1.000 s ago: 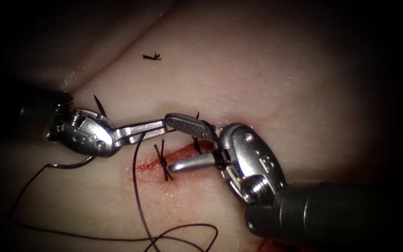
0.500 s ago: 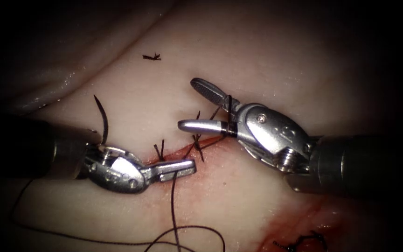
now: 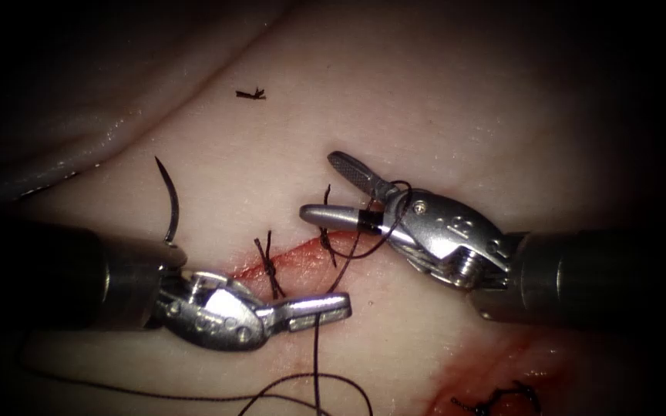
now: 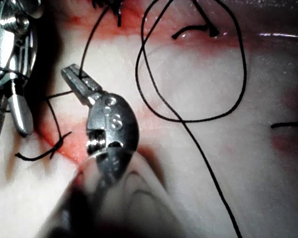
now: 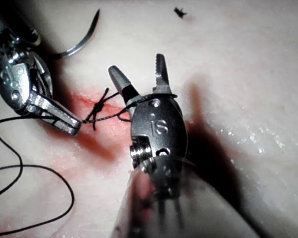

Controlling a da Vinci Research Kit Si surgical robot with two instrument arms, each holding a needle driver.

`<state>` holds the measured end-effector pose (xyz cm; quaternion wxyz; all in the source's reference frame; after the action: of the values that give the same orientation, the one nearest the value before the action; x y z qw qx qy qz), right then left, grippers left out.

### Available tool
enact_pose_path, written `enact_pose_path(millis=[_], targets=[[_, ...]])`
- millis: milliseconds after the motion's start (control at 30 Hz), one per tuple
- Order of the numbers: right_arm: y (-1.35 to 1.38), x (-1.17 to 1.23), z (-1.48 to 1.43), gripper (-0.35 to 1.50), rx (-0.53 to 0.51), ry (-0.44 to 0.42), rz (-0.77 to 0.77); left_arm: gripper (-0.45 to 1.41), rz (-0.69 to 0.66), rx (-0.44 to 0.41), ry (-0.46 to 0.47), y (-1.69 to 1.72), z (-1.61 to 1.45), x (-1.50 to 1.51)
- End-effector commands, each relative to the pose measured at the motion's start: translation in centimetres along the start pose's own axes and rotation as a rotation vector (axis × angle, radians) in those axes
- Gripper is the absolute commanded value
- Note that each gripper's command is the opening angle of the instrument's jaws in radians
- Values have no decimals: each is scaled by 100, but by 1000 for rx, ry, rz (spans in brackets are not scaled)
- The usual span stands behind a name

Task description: Wound Closure

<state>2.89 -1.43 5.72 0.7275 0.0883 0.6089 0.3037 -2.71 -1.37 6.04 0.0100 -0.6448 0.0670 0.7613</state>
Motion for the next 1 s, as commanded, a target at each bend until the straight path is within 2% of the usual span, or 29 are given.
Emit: enact_pose_path(millis=[33, 267, 367, 400, 467, 533, 600, 667, 700, 733, 767, 800, 867, 1000], targets=[[0, -12, 8, 61, -8, -1, 3, -45, -2, -3, -2, 6, 6, -3], [10, -28, 13, 54, -13, -17, 7, -45, -3, -7, -9, 8, 9, 0], [12, -35, 14, 39, -13, -28, 2, -45, -3, -7, -8, 8, 11, 0], [12, -35, 14, 39, -13, -28, 2, -45, -3, -7, -8, 8, 11, 0], [13, -37, 14, 17, -11, -27, 5, -45, -3, -8, -7, 8, 12, 0], [13, -39, 15, 12, -12, -33, 14, -45, -3, -8, -7, 9, 11, 1], [13, -40, 16, 26, -12, -42, 11, -45, -9, -8, -7, 9, 11, 1], [15, -40, 16, 31, -13, -42, 11, -45, -9, -8, -6, 9, 11, 1], [16, -40, 16, 41, -15, -42, 11, -45, -9, -9, -6, 9, 11, 1], [16, -40, 16, 41, -15, -42, 11, -45, -9, -9, -6, 9, 11, 1], [17, -41, 16, 51, -15, -42, 10, -45, -9, -9, -6, 9, 11, 1], [17, -41, 17, 74, -17, -42, 9, -45, -14, -10, -5, 10, 11, 1], [18, -43, 18, 86, -18, -41, 8, -45, -14, -10, -4, 10, 11, 1], [17, -45, 19, 88, -19, -41, 5, -45, -19, -13, -6, 10, 11, 1]])
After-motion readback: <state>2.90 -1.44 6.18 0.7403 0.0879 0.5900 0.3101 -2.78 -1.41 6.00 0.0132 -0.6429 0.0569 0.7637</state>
